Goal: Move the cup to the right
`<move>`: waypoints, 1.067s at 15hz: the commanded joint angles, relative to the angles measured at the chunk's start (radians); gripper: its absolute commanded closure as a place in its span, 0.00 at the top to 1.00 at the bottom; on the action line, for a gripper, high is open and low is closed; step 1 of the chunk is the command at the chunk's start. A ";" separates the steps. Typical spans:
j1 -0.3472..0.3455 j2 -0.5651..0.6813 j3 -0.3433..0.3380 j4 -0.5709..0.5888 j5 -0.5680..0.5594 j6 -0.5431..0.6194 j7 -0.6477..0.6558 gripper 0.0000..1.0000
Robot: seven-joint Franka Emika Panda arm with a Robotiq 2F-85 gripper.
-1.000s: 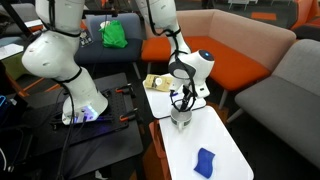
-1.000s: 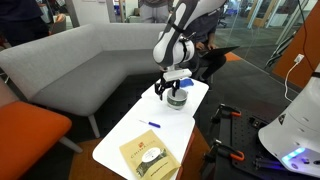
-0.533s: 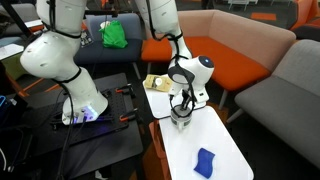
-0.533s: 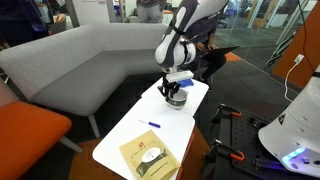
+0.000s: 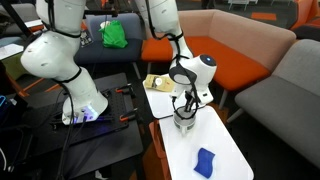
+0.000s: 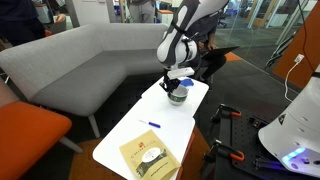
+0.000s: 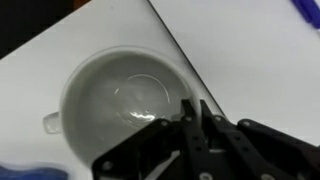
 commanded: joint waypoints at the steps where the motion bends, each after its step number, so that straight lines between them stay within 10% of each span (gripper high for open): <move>1: 0.041 -0.052 -0.079 -0.022 -0.079 0.037 0.025 0.03; 5: 0.041 -0.084 -0.156 0.013 -0.174 0.012 0.020 0.03; 16: -0.148 -0.034 -0.020 0.134 -0.074 -0.055 -0.138 0.03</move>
